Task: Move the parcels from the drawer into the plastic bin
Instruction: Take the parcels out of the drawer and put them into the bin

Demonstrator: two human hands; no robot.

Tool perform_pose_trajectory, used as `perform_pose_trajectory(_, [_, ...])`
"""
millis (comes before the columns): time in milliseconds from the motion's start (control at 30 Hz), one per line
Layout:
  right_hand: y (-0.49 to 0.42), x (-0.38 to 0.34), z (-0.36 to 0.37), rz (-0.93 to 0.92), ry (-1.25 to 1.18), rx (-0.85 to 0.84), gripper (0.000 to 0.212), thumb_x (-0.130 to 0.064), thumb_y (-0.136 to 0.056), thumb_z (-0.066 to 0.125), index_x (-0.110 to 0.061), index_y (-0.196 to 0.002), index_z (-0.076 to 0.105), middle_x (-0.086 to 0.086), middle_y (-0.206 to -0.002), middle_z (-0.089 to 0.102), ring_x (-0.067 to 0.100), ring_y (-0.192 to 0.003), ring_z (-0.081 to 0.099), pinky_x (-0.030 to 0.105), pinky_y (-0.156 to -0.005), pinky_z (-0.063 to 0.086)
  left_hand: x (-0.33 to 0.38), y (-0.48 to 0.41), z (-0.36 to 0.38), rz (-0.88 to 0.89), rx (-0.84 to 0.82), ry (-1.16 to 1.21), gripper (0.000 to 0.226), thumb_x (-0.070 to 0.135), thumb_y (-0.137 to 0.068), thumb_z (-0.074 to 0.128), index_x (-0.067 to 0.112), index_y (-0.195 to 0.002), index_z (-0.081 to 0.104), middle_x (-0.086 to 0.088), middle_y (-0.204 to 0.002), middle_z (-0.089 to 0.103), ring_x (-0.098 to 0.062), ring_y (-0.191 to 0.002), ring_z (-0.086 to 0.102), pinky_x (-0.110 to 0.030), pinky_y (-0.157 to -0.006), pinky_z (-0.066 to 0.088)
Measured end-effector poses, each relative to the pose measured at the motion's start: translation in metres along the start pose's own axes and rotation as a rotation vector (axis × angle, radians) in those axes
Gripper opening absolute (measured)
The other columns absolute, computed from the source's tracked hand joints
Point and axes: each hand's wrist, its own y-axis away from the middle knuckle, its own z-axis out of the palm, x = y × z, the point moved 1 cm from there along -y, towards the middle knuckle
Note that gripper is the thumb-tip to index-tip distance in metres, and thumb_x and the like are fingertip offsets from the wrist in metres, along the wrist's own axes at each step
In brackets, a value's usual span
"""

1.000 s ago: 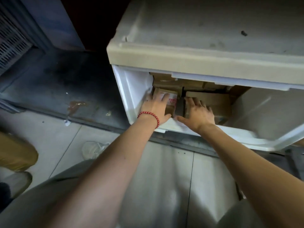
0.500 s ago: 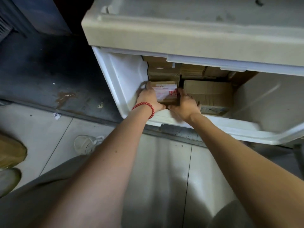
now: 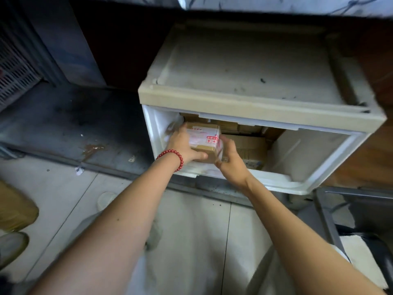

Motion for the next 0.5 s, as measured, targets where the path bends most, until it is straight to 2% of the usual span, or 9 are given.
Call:
perform_pose_trajectory(33, [0.011,-0.002,-0.002,-0.014,-0.032,-0.008,0.067,0.007,-0.092,0.05,-0.018,-0.147,0.02,-0.013,-0.117,0.047,0.014,-0.113,0.05,0.031,-0.095,0.048,0.005,0.008,-0.005,-0.006,-0.012,-0.014,0.105,0.026,-0.063,0.088,0.011,-0.147,0.027,-0.008,-0.143,0.044,-0.026,-0.132,0.041,-0.037,-0.109,0.035])
perform_pose_trajectory(133, [0.045,-0.008,-0.005,-0.048,-0.09,-0.045,0.073,0.012,-0.09,0.049,-0.021,-0.147,0.018,-0.026,-0.118,0.038,0.006,-0.113,0.046,0.015,-0.085,0.051,0.015,0.037,-0.018,0.002,-0.074,-0.053,0.1,0.023,-0.07,0.084,0.013,-0.148,0.023,-0.008,-0.141,0.047,-0.026,-0.127,0.046,-0.036,-0.106,0.039])
perform_pose_trajectory(167, [0.056,-0.009,-0.005,-0.047,-0.099,-0.059,0.074,0.012,-0.09,0.05,-0.022,-0.148,0.017,-0.026,-0.121,0.037,0.005,-0.117,0.043,0.01,-0.082,0.05,0.016,0.048,-0.021,0.007,-0.09,-0.041,0.096,0.022,-0.071,0.083,0.014,-0.147,0.026,-0.007,-0.138,0.05,-0.025,-0.124,0.049,-0.035,-0.104,0.04])
perform_pose_trajectory(233, [0.078,-0.011,-0.005,-0.045,-0.108,-0.089,0.077,0.011,-0.091,0.05,-0.025,-0.149,0.015,-0.014,-0.132,0.039,0.006,-0.123,0.039,0.008,-0.078,0.049,0.016,0.07,-0.025,-0.003,-0.088,0.03,0.089,0.022,-0.071,0.083,0.016,-0.144,0.034,-0.005,-0.135,0.054,-0.021,-0.121,0.052,-0.031,-0.103,0.042])
perform_pose_trajectory(300, [0.094,-0.013,-0.008,-0.044,-0.088,-0.11,0.08,0.007,-0.093,0.051,-0.03,-0.151,0.011,-0.005,-0.142,0.034,0.01,-0.127,0.037,0.013,-0.082,0.052,0.019,0.091,-0.024,-0.024,-0.031,0.12,0.081,0.026,-0.071,0.083,0.017,-0.14,0.041,-0.002,-0.133,0.055,-0.019,-0.119,0.053,-0.027,-0.099,0.043])
perform_pose_trajectory(333, [0.1,-0.014,-0.01,-0.038,-0.078,-0.111,0.079,0.005,-0.094,0.052,-0.031,-0.151,0.01,-0.004,-0.144,0.032,0.013,-0.129,0.038,0.02,-0.089,0.052,0.023,0.1,-0.022,-0.029,0.012,0.162,0.077,0.028,-0.071,0.083,0.017,-0.138,0.044,-0.001,-0.133,0.055,-0.019,-0.118,0.054,-0.028,-0.098,0.044])
perform_pose_trajectory(433, [0.113,-0.015,-0.013,0.031,-0.104,-0.069,0.074,0.0,-0.095,0.055,-0.027,-0.148,0.011,0.004,-0.138,0.042,0.021,-0.131,0.044,0.041,-0.104,0.046,0.036,0.12,-0.009,-0.016,0.171,0.237,0.065,0.035,-0.073,0.08,0.02,-0.129,0.05,0.0,-0.129,0.057,-0.019,-0.114,0.056,-0.034,-0.098,0.047])
perform_pose_trajectory(500, [0.119,-0.016,-0.011,0.066,-0.145,-0.039,0.072,-0.003,-0.093,0.059,-0.022,-0.146,0.013,0.008,-0.137,0.045,0.025,-0.131,0.045,0.045,-0.105,0.045,0.043,0.133,0.002,0.014,0.281,0.254,0.057,0.04,-0.076,0.076,0.023,-0.124,0.05,0.001,-0.126,0.054,-0.016,-0.113,0.055,-0.024,-0.092,0.044])
